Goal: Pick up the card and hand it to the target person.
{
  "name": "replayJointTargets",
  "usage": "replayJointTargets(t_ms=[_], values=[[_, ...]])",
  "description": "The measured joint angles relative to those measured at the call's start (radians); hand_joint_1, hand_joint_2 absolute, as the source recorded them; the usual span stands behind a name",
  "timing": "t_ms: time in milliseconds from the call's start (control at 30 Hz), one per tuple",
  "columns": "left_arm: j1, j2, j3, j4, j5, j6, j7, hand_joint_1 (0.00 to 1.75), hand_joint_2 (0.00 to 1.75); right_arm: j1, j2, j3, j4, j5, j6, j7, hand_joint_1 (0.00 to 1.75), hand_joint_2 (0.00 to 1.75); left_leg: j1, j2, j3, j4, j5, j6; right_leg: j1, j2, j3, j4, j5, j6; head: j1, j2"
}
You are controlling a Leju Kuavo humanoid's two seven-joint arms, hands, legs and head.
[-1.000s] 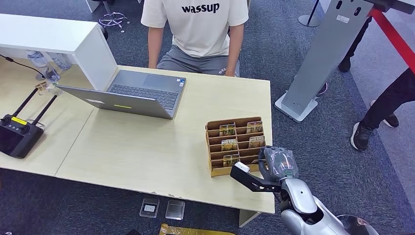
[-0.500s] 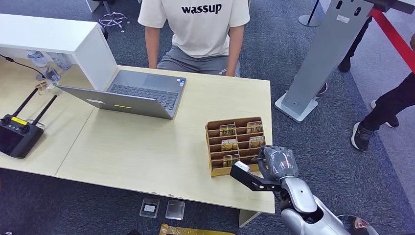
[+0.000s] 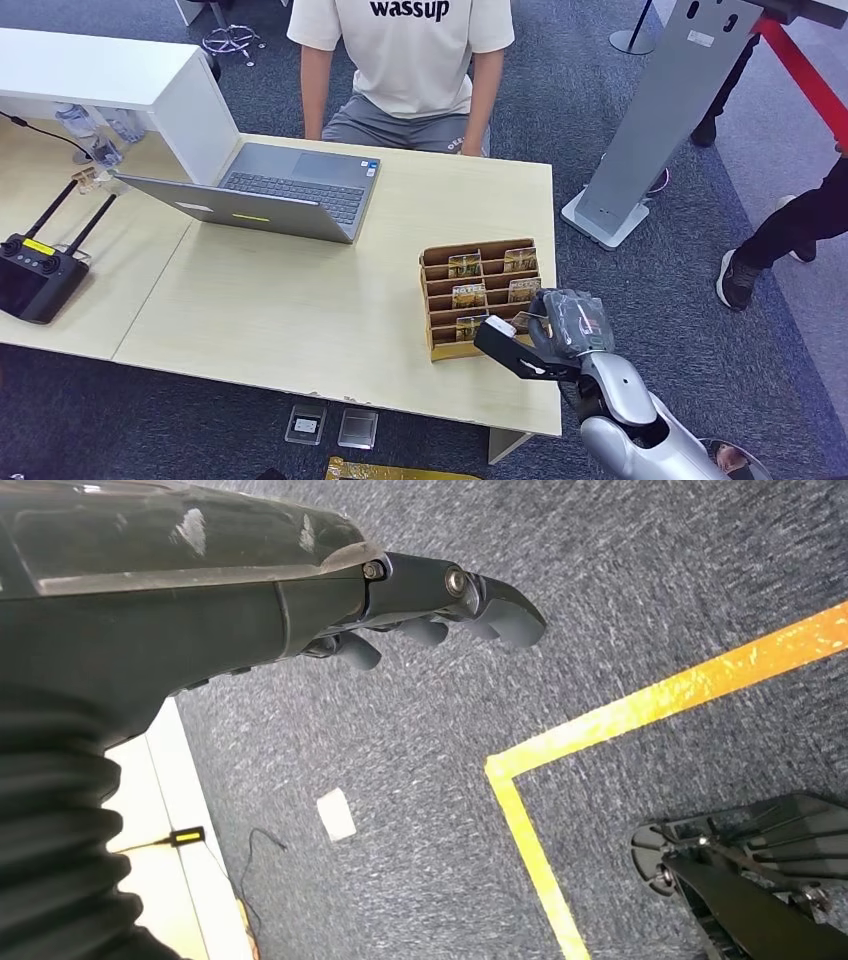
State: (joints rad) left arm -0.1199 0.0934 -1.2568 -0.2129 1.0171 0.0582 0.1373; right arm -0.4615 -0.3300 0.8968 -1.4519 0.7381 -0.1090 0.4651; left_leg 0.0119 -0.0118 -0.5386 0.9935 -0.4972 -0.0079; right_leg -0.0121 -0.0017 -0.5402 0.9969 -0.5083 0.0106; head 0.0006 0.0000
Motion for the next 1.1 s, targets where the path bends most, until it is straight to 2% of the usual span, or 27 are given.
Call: replayJointTargets(t_ms=[300, 467, 633, 733, 833, 967, 1100], values=[[0.006, 0.007, 0.009, 0.000, 0.003, -0.007, 0.000, 0.00, 1.75, -0.142, -0.074, -0.070, -0.207, -0.330, 0.088, 0.024, 1.75, 1.75, 0.000, 0.000, 0.001, 0.001, 0.000, 0.000, 0.000, 0.000, 0.000, 0.000, 0.000, 0.000, 0.000, 0.000], [0.007, 0.007, 0.015, 0.000, 0.003, -0.011, 0.000, 0.00, 1.75, -0.184, -0.103, -0.100, -0.292, -0.392, 0.090, 0.006, 1.75, 1.75, 0.000, 0.000, 0.000, 0.001, 0.000, 0.000, 0.000, 0.000, 0.000, 0.000, 0.000, 0.000, 0.000, 0.000], [0.006, 0.006, 0.018, 0.000, 0.003, -0.007, 0.002, 0.00, 1.75, -0.216, -0.103, -0.110, -0.331, -0.451, 0.089, -0.054, 1.75, 1.75, 0.000, 0.000, 0.000, 0.001, 0.000, 0.000, 0.000, 0.000, 0.000, 0.000, 0.000, 0.000, 0.000, 0.000], [0.004, 0.005, 0.018, 0.000, 0.002, -0.004, 0.009, 0.00, 1.75, -0.222, -0.085, -0.101, -0.326, -0.437, 0.085, -0.087, 1.75, 1.75, 0.000, 0.000, 0.000, 0.000, 0.000, 0.000, 0.000, 0.000, 0.000, 0.000, 0.000, 0.000, 0.000, 0.000], [0.000, 0.002, 0.018, -0.001, 0.002, -0.005, 0.016, 0.00, 1.75, -0.230, -0.052, -0.083, -0.289, -0.358, 0.043, -0.113, 1.75, 1.75, 0.000, 0.000, -0.001, 0.000, 0.000, 0.000, 0.000, 0.000, 0.000, 0.001, 0.000, 0.000, 0.000, 0.000], [-0.011, -0.005, 0.017, -0.002, 0.000, -0.011, 0.025, 0.00, 1.75, -0.242, 0.017, -0.053, -0.182, -0.213, -0.074, -0.187, 1.75, 1.75, 0.000, 0.000, -0.001, 0.000, 0.000, 0.000, 0.000, -0.001, 0.000, 0.001, 0.000, 0.000, 0.000, 0.000], [-0.024, -0.014, 0.017, -0.004, -0.004, -0.018, 0.031, 0.00, 1.75, -0.254, 0.096, -0.030, -0.043, -0.122, -0.216, -0.308, 1.75, 1.75, 0.000, 0.000, -0.002, 0.000, 0.000, 0.000, 0.000, -0.001, 0.000, 0.001, 0.000, 0.000, 0.000, 0.000]])
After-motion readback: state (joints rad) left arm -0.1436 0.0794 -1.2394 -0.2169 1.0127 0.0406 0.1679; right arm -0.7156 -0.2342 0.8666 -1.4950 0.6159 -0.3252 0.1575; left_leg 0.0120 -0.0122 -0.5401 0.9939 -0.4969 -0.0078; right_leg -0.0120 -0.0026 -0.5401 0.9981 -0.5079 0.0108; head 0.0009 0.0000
